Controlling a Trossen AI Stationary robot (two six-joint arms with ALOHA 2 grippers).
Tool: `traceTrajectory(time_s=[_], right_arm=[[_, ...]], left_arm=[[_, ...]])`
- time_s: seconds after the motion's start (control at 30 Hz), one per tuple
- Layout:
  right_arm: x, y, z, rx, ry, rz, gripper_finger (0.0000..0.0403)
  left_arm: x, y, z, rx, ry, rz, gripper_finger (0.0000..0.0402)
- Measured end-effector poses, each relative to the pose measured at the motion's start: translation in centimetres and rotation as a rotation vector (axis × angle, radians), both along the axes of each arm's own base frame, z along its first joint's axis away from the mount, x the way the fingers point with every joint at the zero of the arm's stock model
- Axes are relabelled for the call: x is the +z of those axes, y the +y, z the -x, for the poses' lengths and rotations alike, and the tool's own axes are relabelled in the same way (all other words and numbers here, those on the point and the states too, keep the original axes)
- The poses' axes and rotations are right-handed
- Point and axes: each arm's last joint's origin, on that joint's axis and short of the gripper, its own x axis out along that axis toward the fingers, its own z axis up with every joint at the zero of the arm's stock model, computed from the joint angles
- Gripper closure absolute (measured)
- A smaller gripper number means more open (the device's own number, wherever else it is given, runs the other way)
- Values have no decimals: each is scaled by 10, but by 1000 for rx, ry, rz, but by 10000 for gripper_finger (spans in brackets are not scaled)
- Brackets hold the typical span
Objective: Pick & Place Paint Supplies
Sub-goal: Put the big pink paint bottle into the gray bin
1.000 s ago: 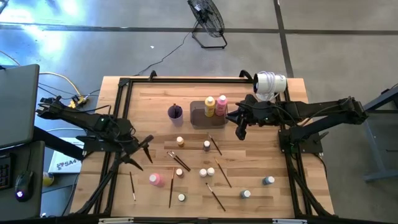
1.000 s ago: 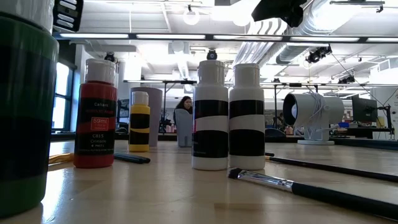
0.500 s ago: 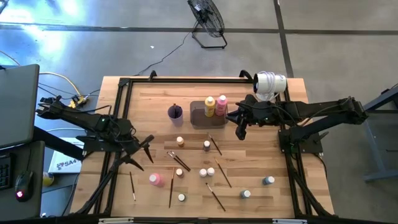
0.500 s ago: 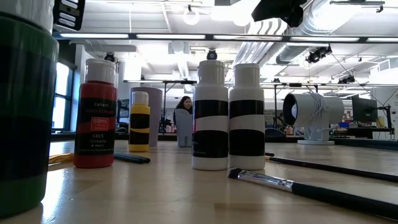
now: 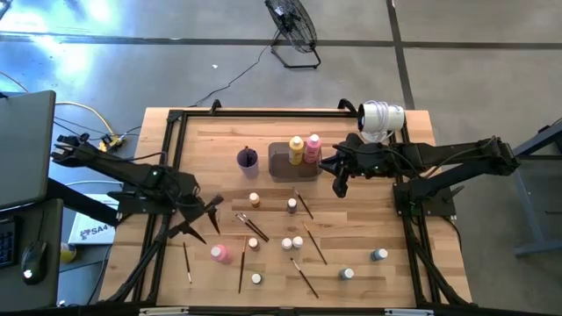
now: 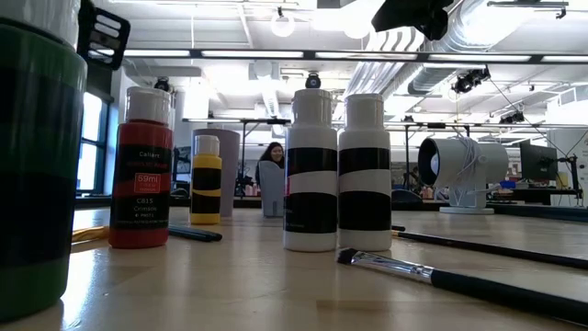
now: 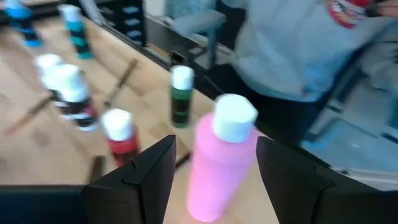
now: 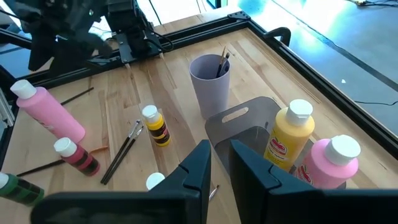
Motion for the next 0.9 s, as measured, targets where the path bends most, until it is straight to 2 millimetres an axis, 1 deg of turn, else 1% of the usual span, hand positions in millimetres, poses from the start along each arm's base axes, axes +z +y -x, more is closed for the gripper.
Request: traceTrajectory(time_s=[0.13, 0.5, 0.67, 0.9], right_arm=[[0, 0, 0, 0, 0, 0, 355], [0, 0, 0, 0, 0, 0, 355], [0, 0, 0, 2, 0, -2, 355], [0, 0, 0, 2, 0, -2, 355]], left_arm=[[-3, -4, -5, -81, 15, 26, 181], [-8, -8, -20, -94, -17, 28, 181], [-11, -10, -21, -122, -37, -5, 181], [-12, -27, -16, -236, -119, -50, 181]])
